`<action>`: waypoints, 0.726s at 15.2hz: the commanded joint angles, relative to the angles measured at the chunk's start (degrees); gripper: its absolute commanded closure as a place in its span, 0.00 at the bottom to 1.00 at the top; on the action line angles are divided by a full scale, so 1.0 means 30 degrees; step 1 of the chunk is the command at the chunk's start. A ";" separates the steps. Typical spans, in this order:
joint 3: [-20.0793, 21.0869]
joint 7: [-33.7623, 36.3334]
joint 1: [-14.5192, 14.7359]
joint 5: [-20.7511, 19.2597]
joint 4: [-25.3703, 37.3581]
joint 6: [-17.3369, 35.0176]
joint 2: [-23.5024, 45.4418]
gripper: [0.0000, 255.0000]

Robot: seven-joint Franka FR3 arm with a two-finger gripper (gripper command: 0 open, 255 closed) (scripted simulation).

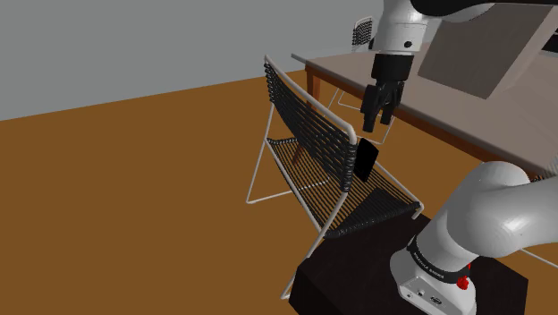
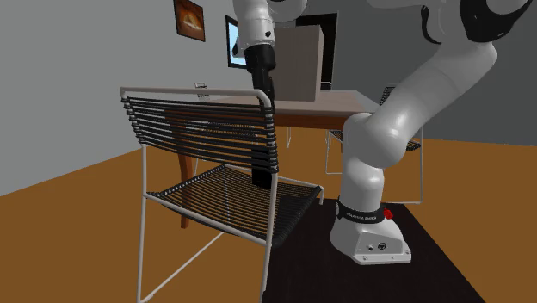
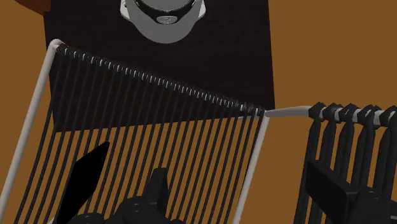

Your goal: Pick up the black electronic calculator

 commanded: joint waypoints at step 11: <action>-0.1603 -0.1005 -0.2520 -0.3387 -0.5758 0.6510 -0.1762 0.00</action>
